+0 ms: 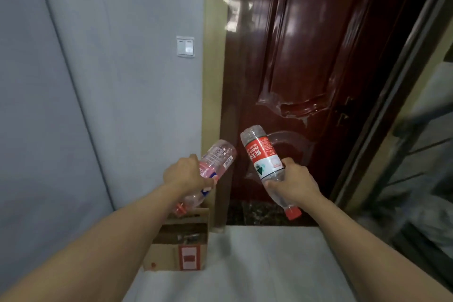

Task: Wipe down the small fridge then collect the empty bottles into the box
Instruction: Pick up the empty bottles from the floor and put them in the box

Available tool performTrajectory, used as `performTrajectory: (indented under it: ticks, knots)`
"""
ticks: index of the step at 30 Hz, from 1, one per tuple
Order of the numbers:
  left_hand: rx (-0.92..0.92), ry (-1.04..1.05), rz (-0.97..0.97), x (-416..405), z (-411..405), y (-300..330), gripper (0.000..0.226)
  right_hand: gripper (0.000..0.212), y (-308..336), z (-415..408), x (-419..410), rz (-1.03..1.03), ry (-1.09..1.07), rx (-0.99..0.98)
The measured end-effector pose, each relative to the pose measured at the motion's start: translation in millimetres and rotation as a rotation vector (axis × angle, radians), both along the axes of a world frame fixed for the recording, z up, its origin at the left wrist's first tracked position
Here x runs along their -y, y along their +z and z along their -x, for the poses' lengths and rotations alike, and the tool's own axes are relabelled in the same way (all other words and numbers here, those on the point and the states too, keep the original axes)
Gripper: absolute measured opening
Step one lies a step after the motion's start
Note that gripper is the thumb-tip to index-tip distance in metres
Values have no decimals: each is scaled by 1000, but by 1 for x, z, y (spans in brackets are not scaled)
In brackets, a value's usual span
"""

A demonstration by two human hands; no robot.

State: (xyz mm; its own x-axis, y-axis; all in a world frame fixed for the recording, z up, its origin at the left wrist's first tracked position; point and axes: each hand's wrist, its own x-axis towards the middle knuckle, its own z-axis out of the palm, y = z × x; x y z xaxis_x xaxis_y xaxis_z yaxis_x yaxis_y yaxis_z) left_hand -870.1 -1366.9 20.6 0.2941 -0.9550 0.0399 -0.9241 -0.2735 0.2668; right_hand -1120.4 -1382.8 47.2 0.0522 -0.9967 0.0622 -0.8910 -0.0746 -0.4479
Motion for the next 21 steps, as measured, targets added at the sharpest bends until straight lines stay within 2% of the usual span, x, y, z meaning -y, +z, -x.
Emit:
performTrajectory:
  ticks: [7, 14, 21]
  knots:
    - [-31, 129, 1, 102, -24, -1, 69, 52, 5, -27, 117, 10, 133, 10]
    - [-29, 254, -17, 160, -39, 3, 64, 51, 4, -62, 220, -6, 301, 20]
    - [-68, 558, -8, 202, -62, -14, 65, 52, -12, -110, 327, -33, 592, 31]
